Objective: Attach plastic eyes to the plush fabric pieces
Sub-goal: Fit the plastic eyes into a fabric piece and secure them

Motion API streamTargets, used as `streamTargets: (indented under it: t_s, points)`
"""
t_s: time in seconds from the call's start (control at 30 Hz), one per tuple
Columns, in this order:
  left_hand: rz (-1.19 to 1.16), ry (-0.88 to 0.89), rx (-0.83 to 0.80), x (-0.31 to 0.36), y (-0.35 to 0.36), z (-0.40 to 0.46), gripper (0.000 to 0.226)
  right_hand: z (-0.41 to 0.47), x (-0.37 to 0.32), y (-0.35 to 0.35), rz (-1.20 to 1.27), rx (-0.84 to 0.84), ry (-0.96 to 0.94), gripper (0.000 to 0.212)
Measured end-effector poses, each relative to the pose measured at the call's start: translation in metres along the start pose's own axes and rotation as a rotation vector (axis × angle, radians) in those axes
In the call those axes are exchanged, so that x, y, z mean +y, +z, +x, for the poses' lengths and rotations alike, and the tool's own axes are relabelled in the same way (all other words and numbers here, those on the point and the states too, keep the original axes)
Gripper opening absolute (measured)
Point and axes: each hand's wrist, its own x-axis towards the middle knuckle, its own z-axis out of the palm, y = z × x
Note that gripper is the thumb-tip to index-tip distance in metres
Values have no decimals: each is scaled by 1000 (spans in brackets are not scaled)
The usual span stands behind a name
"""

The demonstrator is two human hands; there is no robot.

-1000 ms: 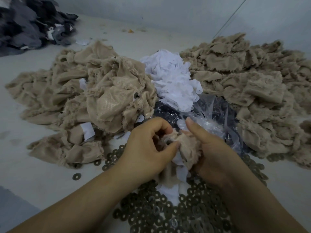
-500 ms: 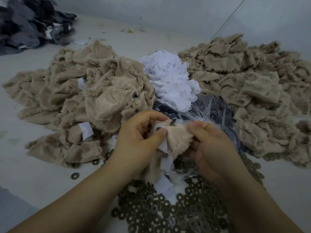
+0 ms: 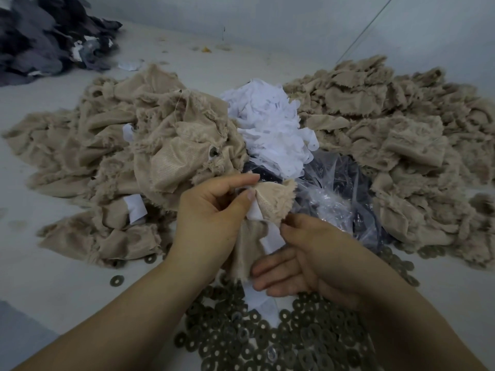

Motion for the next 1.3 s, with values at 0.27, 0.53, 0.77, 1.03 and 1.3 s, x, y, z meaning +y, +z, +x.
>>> streamTargets:
  t_s: [0.27,0.53,0.77,1.03,1.3]
  points:
    - [42,-1,41,-2,0,1,26,1,-1,-4,-70,189,-237,8]
    - [76,20,47,-3,5,-1,26,7,4,2,118,40,-130,27]
    - [128,23,89,-5,1,2,24,1,2,-1,67,253,-324,41]
    - [209,16,89,-9,2,-1,21,-1,6,0,-326,552,-774,31]
    - [306,190,-79,-17,6,-14,22,10,9,-9,-361,488,-794,37]
